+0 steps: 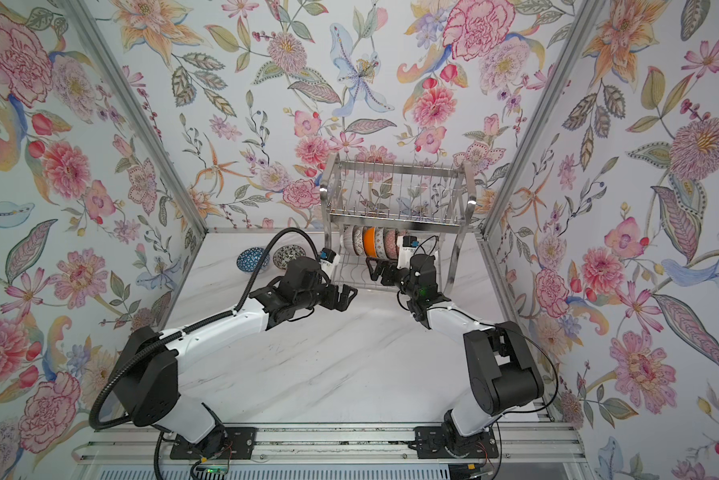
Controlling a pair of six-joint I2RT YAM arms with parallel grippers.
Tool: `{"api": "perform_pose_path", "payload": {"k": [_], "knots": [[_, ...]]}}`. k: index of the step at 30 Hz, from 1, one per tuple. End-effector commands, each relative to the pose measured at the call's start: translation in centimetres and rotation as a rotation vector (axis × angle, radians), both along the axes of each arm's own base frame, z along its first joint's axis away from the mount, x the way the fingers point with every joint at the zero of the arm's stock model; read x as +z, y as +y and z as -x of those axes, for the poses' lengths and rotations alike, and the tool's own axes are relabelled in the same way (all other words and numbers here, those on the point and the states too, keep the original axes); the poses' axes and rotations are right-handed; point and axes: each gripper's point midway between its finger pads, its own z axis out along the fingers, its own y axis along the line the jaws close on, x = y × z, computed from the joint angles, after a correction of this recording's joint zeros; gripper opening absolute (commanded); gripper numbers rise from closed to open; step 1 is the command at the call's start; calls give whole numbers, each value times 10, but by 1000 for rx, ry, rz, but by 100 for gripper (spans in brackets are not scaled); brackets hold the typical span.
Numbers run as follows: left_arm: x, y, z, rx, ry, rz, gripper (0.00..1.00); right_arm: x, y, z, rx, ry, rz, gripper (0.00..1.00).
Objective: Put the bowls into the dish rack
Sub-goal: 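Reach the left gripper to the blue-triangle bowl and grasp its rim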
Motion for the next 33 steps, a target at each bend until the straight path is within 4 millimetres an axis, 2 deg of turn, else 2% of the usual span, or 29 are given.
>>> {"api": "perform_pose_path", "payload": {"k": [1, 5, 11, 13, 16, 18, 19, 23, 26, 33], "knots": [[8, 55, -15, 120, -15, -44, 99, 1, 12, 14, 35, -22, 97, 99], [8, 114, -35, 258, 16, -25, 99, 6, 41, 29, 100, -57, 168, 99], [-18, 202, -68, 500, 119, 13, 99, 20, 99, 55, 209, -165, 323, 99], [-23, 221, -77, 561, 134, 64, 99, 26, 123, 68, 248, -217, 376, 99], [-28, 247, -91, 653, 131, 136, 99, 33, 147, 78, 277, -274, 423, 99], [-30, 258, -99, 692, 130, 195, 99, 33, 161, 82, 298, -290, 448, 99], [-42, 261, -105, 704, 147, 215, 99, 33, 167, 84, 305, -296, 460, 99], [-57, 272, -126, 734, 158, 277, 99, 31, 188, 86, 320, -309, 483, 99], [-72, 281, -138, 767, 173, 318, 99, 29, 196, 84, 310, -305, 495, 99], [-93, 308, -145, 859, 194, 379, 99, 26, 200, 83, 299, -309, 510, 99]]}}
